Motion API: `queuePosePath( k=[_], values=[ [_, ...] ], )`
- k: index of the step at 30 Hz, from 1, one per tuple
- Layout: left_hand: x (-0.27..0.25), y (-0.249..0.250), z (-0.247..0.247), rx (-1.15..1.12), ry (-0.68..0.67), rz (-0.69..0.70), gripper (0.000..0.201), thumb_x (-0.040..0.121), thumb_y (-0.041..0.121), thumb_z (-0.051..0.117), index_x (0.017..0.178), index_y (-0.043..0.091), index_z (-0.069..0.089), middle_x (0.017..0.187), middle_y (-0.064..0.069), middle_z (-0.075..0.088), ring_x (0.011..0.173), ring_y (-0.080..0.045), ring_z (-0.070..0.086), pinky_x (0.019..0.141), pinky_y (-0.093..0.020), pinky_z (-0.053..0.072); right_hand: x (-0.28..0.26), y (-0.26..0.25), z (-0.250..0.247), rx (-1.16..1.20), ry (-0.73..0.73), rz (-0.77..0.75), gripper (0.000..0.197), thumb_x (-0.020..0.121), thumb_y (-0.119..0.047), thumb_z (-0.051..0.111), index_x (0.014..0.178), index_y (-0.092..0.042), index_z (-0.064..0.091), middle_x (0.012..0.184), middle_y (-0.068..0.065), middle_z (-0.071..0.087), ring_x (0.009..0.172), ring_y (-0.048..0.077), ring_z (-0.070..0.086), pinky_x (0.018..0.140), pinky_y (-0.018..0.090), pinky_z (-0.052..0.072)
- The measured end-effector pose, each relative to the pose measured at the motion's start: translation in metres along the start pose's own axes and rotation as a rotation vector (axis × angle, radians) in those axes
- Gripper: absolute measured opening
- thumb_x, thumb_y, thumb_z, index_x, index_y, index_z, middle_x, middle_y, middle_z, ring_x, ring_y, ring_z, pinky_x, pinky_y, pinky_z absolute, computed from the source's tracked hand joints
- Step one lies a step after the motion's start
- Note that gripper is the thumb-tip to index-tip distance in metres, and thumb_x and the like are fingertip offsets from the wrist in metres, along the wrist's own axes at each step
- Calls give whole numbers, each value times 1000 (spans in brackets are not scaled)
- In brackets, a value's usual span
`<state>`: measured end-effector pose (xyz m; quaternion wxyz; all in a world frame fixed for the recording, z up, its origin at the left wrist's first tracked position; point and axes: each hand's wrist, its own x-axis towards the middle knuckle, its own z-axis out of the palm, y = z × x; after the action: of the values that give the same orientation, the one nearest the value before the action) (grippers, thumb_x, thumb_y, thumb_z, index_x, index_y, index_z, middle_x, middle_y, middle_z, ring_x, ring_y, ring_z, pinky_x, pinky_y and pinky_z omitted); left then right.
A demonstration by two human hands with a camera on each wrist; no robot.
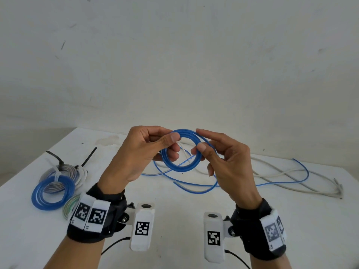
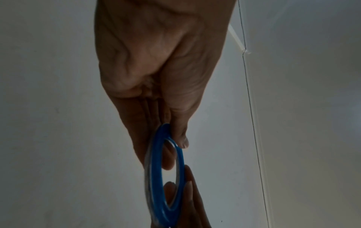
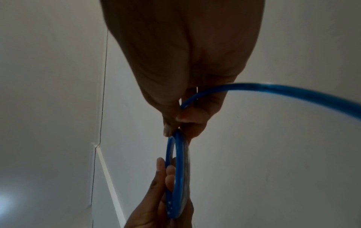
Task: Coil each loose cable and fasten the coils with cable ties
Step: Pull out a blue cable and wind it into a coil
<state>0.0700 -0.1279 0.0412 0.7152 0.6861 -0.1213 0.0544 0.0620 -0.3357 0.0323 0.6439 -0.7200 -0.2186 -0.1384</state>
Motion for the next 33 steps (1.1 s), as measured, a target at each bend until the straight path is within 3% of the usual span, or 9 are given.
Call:
queuePosePath(
  k=[4, 7, 11, 14, 20, 24, 28, 31, 33],
  values=[
    [-1, 2, 1, 44, -135, -100, 50, 88, 50, 54, 108, 7, 70, 83, -9, 74, 74, -24, 70, 75, -36, 58, 0, 1, -1, -66, -17, 10, 24, 95, -14, 69, 110, -30, 75, 84, -1, 77, 67, 17, 60, 48, 25, 46],
    [-2, 2, 5, -23, -252, -222, 64, 95, 57, 39, 112, 0, 63, 66, -8, 60, 58, -21, 55, 68, -36, 54, -2, 1, 0, -123, -97, -3, 23, 95, -14, 69, 108, -32, 76, 85, -6, 78, 65, 8, 63, 55, 20, 46],
    [-4, 3, 14, 93, -270, -248, 50, 103, 48, 42, 80, 13, 69, 59, 2, 38, 54, -14, 30, 59, -29, 44, -2, 2, 3, -186, -152, -35, 26, 94, -8, 70, 110, -26, 77, 94, -15, 78, 94, 6, 73, 81, 14, 51],
    [-4, 6, 18, 97, -217, -270, 52, 105, 44, 42, 63, 16, 54, 53, 7, 33, 50, -12, 27, 56, -27, 37, -3, 1, 5, -180, -127, -59, 24, 93, -9, 71, 108, -27, 77, 91, -15, 78, 93, 10, 73, 77, 18, 52],
    [-3, 5, 20, -8, -103, -213, 49, 105, 40, 43, 64, 12, 44, 58, 1, 22, 48, -13, 23, 51, -26, 30, -2, 3, 16, -65, 90, -70, 12, 86, -21, 80, 88, -31, 74, 85, -7, 77, 82, 17, 72, 64, 31, 53],
    [1, 8, 21, -199, -15, -194, 49, 107, 37, 40, 63, 14, 42, 55, 3, 19, 48, -12, 17, 48, -25, 27, -3, 2, 22, 71, 93, -34, 12, 90, -19, 74, 102, -22, 75, 85, 1, 79, 63, 11, 63, 57, 20, 48],
    [0, 7, 21, -272, 1, -160, 49, 105, 39, 43, 65, 12, 53, 53, 1, 29, 49, -14, 28, 53, -28, 39, -4, 3, 26, 49, 152, -63, 17, 89, -27, 74, 105, -34, 76, 90, 2, 78, 75, 34, 64, 61, 42, 52],
    [-2, 7, 20, -79, -16, -28, 45, 97, 44, 49, 84, 6, 68, 67, -7, 62, 65, -18, 62, 72, -32, 58, -3, 2, 20, 0, 186, -81, 19, 92, -22, 73, 103, -37, 76, 89, -4, 79, 87, 36, 68, 69, 52, 53],
    [-3, 7, 15, -7, -50, 24, 45, 91, 44, 53, 97, 3, 72, 78, -8, 71, 78, -21, 69, 82, -33, 59, -2, 2, 14, -28, 148, -77, 20, 93, -20, 73, 101, -37, 76, 88, -7, 79, 88, 36, 68, 71, 52, 53]
  ],
)
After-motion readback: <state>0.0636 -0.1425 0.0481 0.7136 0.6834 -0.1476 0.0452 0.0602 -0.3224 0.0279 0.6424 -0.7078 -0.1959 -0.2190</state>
